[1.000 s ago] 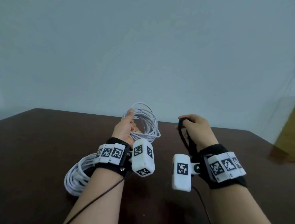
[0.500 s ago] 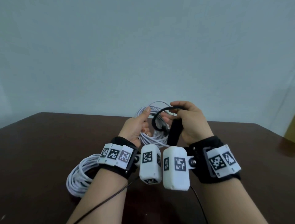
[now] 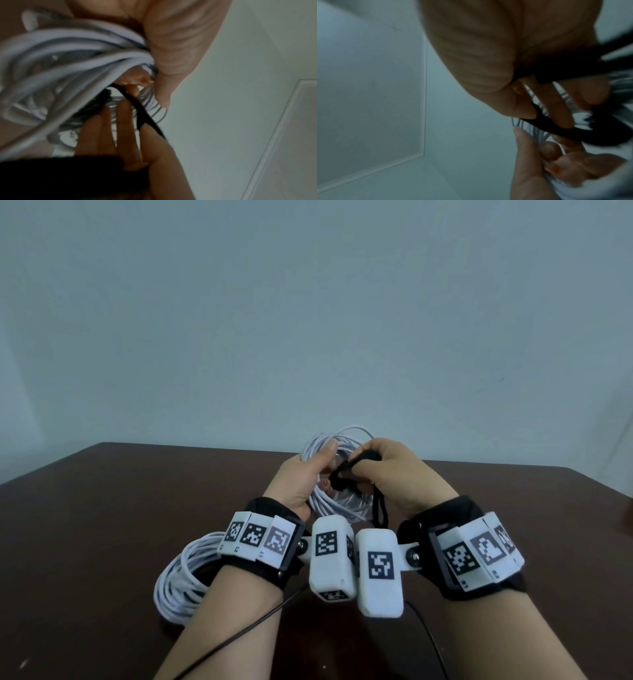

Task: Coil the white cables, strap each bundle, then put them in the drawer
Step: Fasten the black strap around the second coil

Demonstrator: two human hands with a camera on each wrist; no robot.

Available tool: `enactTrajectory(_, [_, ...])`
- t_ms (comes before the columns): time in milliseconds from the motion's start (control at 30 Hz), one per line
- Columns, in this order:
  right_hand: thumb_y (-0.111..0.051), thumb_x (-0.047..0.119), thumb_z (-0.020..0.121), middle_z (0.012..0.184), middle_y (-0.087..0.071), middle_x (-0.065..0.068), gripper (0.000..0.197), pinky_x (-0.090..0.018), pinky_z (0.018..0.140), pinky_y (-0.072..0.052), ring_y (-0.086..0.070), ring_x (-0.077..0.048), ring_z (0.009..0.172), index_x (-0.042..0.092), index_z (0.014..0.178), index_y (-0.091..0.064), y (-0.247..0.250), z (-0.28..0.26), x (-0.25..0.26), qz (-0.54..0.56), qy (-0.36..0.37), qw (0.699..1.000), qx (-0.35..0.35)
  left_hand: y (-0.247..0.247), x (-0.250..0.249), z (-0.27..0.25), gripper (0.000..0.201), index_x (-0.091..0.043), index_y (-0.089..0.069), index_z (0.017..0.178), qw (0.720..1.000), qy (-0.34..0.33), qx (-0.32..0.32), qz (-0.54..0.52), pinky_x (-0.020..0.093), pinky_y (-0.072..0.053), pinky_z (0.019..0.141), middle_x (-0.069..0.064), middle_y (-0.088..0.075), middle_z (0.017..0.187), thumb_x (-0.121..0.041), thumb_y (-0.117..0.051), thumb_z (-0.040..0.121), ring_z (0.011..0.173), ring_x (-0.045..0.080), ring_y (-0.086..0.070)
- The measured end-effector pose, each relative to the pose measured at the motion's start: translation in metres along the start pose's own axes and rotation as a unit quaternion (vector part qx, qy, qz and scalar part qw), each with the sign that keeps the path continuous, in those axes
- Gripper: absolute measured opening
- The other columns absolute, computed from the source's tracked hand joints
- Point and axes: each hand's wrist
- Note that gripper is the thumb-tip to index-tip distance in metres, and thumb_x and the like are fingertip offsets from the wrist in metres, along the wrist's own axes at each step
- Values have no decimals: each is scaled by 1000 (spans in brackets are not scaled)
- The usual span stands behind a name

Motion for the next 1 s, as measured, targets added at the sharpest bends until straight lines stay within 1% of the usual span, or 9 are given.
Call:
enactTrajectory(100, [-50,3,86,87,-70,-16,12,-46,86,-52,-68,-32,85,13,83,-55,-1,1,-1,-10,-20,999,28,-2,-1,-4,23,-1,-61,83,1000,-7,11,12,16,-43,41,2,-61,52,-23,-60,91,34,8,-51])
enactTrajectory(167, [-45,0,88,90,-66,-23,13,-48,87,-51,-65,-36,81,11,85,-52,-4,1,-1,76,-50,995,43,-1,0,-4,24,-3,-64,97,1000,-1,19,18,20,-42,46,3,-60,61,-26,-63,89,38,8,-48])
enactTrajectory(333, [-38,-11,89,82,-55,-20,24,-37,70,-52,-58,-32,74,9,82,-50,0,0,0,249,-67,963,77,3,0,-1,33,-18,-65,58,999,3,43,22,22,-38,45,-1,-50,52,-27,-61,89,38,8,-43])
enactTrajectory(467, [-47,-11,89,78,-64,-15,17,-33,60,-57,-66,-28,66,6,90,-51,2,-6,5,258,-43,962,84,3,0,-3,19,-10,-65,95,997,-14,72,37,21,-42,47,-1,-61,61,-27,-57,91,42,7,-51])
enactTrajectory(567, [-57,-6,86,67,-68,-11,18,-19,39,-44,-57,-15,43,8,95,-52,10,-8,8,163,-17,986,20,8,1,0,18,-13,-58,82,995,-27,25,90,22,-38,46,-3,-52,56,-29,-61,89,39,6,-45])
enactTrajectory(633, [-58,-3,86,56,-64,-8,15,-15,35,-35,-45,-11,34,9,94,-53,16,-8,9,180,-3,984,-1,13,3,4,23,-14,-52,77,993,-27,6,118,22,-36,44,1,-44,58,-30,-66,86,39,9,-39])
enactTrajectory(800, [-48,3,92,66,-62,-10,10,-20,46,-46,-54,-15,51,10,94,-55,23,-9,13,395,-3,918,27,15,8,5,43,-12,-52,76,984,-36,64,160,26,-30,48,-1,-39,54,-39,-82,62,39,9,-33])
enactTrajectory(900, [-40,0,93,78,-66,-12,19,-21,55,-52,-62,-17,64,8,99,-56,30,-8,11,467,-3,883,42,18,7,5,42,-10,-52,78,975,-50,74,202,26,-32,46,-1,-39,51,-35,-84,65,38,10,-33])
enactTrajectory(1000, [-40,-8,92,78,-69,-13,25,-21,54,-51,-62,-16,61,8,100,-57,32,-6,4,384,29,922,30,20,4,4,40,-13,-49,63,961,-80,5,264,26,-35,48,-1,-44,48,-38,-77,77,40,12,-38])
Point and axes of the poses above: each hand's wrist, its own z-axis towards the middle knuckle, its own y-axis out of the back of the hand, x = y × z
